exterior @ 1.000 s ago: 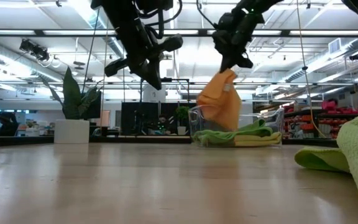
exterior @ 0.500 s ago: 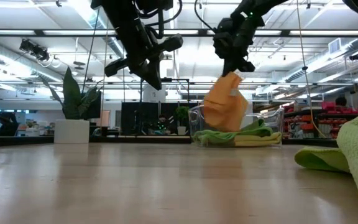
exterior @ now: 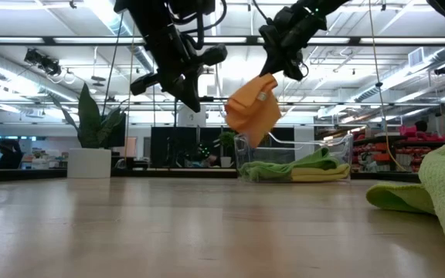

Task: Fold microfiber towels
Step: Stack the orange towel on top of the green towel in the transparent bin

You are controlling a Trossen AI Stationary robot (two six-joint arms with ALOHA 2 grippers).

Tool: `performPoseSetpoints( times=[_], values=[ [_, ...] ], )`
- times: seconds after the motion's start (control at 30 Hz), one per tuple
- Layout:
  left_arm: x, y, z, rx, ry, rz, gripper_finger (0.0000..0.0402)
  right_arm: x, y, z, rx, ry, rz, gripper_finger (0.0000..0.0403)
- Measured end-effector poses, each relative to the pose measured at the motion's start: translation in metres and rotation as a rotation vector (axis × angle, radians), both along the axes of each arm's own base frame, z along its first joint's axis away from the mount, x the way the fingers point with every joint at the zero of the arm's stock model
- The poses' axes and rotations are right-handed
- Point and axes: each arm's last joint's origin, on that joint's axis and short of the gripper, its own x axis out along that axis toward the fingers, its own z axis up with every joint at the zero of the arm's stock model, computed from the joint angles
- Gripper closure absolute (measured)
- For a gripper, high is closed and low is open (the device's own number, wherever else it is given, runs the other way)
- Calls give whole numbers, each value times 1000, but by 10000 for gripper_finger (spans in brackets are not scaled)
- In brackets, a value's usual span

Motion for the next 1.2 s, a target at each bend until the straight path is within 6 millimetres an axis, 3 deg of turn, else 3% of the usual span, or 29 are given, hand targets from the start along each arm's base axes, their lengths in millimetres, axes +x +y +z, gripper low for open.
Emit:
performPoseSetpoints(
  times=[0.13,0.37,0.5,0.7,0.9,1.03,1.2],
  values=[
    [0,2,0,7,8,-6,396,2,4,-24,88,65,19,403],
    [0,3,0,-8,8,-12,380,1,25,-112,318,298,71,403],
    [0,2,-1,-31,7,-28,392,-9,38,-139,357,364,112,403],
    [0,3,-1,-35,6,-29,386,-32,46,-153,377,415,86,403],
    [0,6,-1,-34,7,-21,387,-52,36,-158,345,433,-27,400],
    [0,6,-1,-34,7,-21,396,-54,30,-157,322,410,-46,398],
    [0,6,-1,-34,7,-19,380,-50,28,-157,291,386,-35,395]
  ],
)
